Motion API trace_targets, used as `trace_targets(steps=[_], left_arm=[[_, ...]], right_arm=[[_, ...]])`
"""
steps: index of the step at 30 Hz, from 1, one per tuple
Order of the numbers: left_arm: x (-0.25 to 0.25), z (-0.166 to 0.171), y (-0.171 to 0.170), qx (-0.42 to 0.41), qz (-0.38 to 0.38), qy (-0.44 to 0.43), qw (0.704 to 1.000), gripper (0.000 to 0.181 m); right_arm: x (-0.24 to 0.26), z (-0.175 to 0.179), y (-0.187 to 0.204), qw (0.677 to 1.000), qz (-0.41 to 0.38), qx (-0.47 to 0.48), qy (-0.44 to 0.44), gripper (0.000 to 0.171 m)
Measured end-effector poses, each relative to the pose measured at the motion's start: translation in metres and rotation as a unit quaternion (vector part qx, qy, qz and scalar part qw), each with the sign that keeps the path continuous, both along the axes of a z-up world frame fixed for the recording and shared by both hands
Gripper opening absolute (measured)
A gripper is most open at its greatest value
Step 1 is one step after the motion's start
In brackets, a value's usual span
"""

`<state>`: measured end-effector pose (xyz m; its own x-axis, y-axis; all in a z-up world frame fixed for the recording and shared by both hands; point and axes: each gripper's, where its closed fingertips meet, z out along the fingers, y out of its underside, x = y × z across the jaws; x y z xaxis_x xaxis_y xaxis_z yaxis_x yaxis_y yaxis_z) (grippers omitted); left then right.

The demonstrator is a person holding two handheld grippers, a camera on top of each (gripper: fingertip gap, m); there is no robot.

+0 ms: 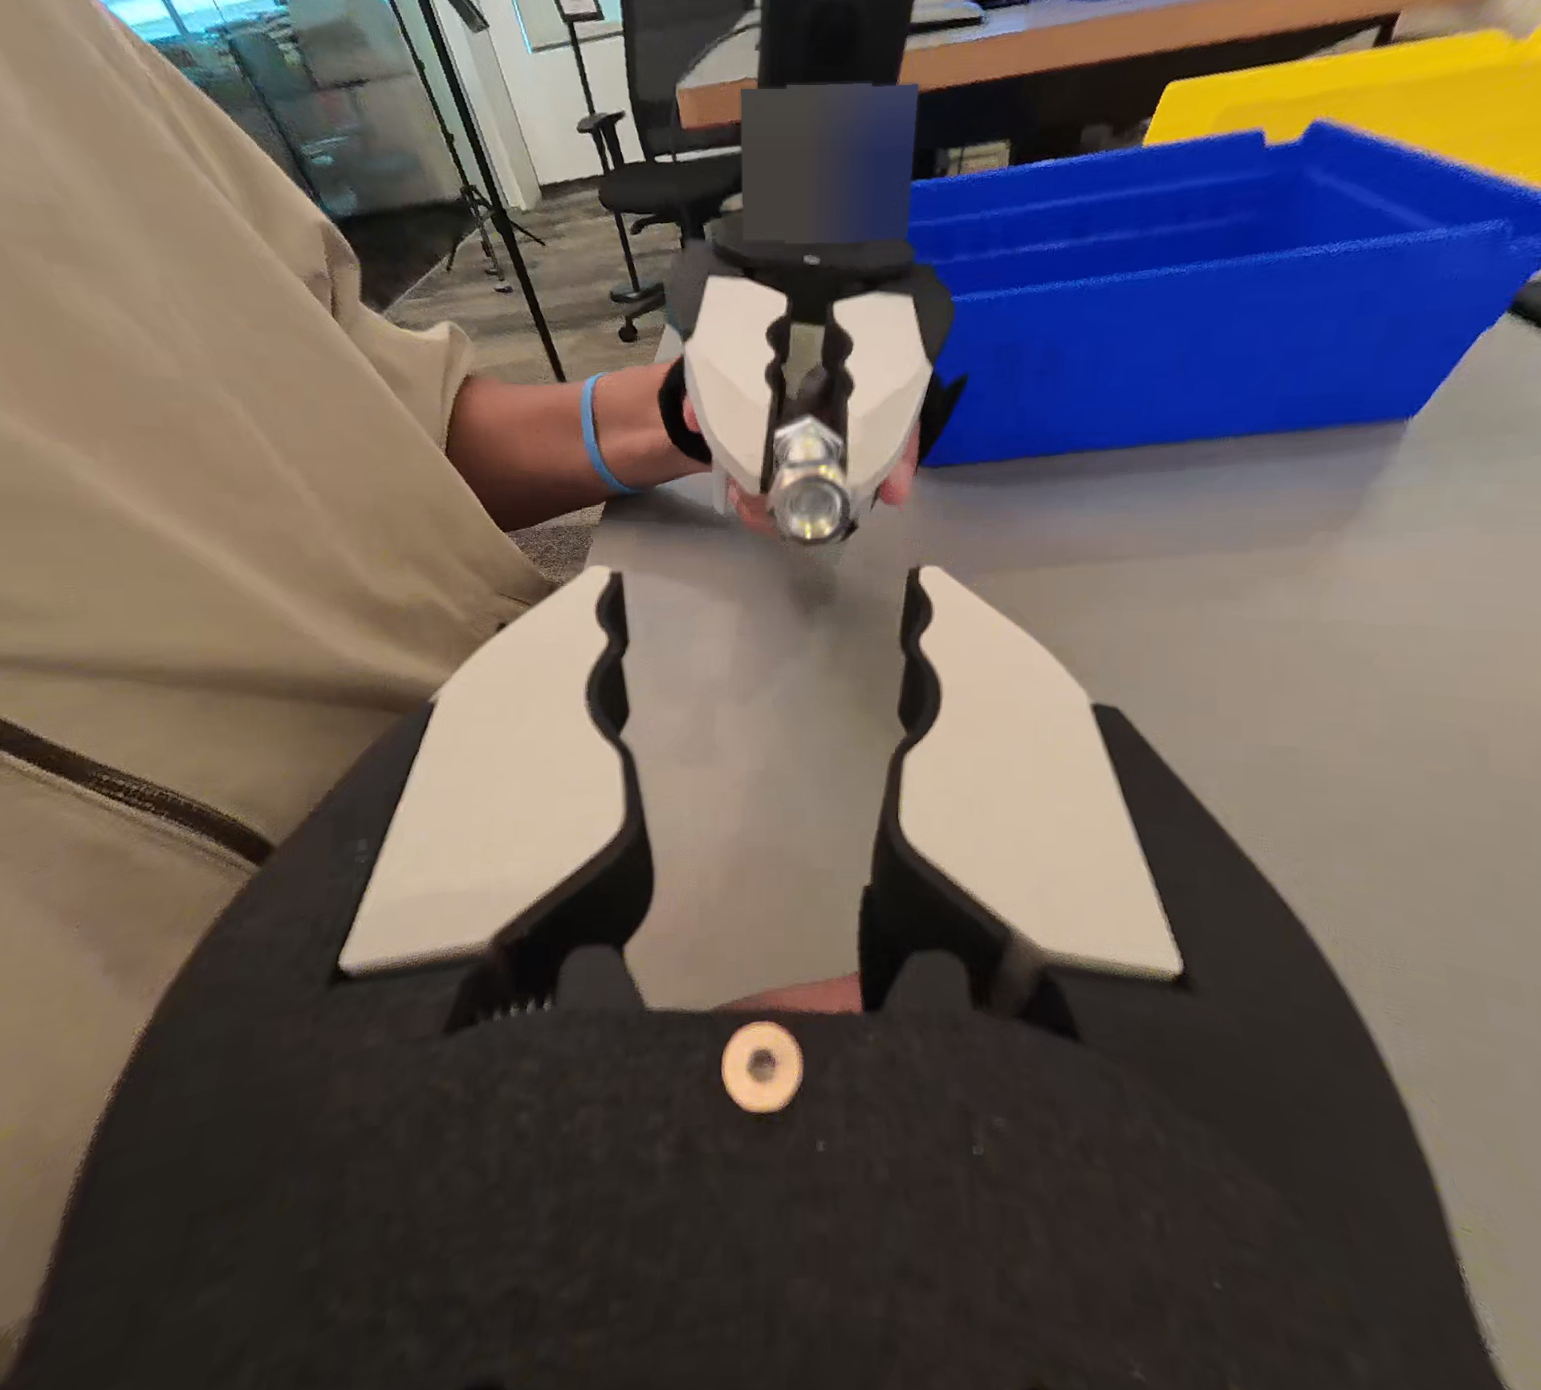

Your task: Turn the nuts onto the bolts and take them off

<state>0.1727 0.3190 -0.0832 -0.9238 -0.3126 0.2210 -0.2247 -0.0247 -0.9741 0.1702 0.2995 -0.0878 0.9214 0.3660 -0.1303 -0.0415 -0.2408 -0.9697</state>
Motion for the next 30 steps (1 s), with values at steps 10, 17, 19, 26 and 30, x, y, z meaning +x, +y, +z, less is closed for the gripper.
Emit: trace_targets(steps=[10, 17, 19, 26, 30], left_arm=[[0.002, -0.009, -0.002, 0.017, 0.0, 0.005, 1.0, 0.017], [0.004, -0.009, -0.001, 0.019, 0.008, 0.0, 1.0, 0.017], [0.005, -0.012, 0.0, 0.024, 0.011, 0.002, 1.0, 0.017], [0.006, -0.014, 0.0, 0.028, 0.012, 0.006, 1.0, 0.017], [0.006, -0.011, 0.001, 0.024, 0.013, 0.003, 1.0, 0.017]], right_arm=[[-0.009, 0.027, 0.006, 0.998, -0.007, 0.062, -0.019, 0.059], [0.003, 0.007, 0.005, 0.999, -0.036, 0.003, 0.028, 0.055], [-0.002, 0.003, 0.003, 0.999, -0.03, 0.006, 0.043, 0.054], [0.002, 0.022, 0.006, 0.997, -0.049, 0.055, 0.012, 0.054], [0.004, 0.0, 0.006, 0.999, -0.046, 0.007, 0.027, 0.052]])
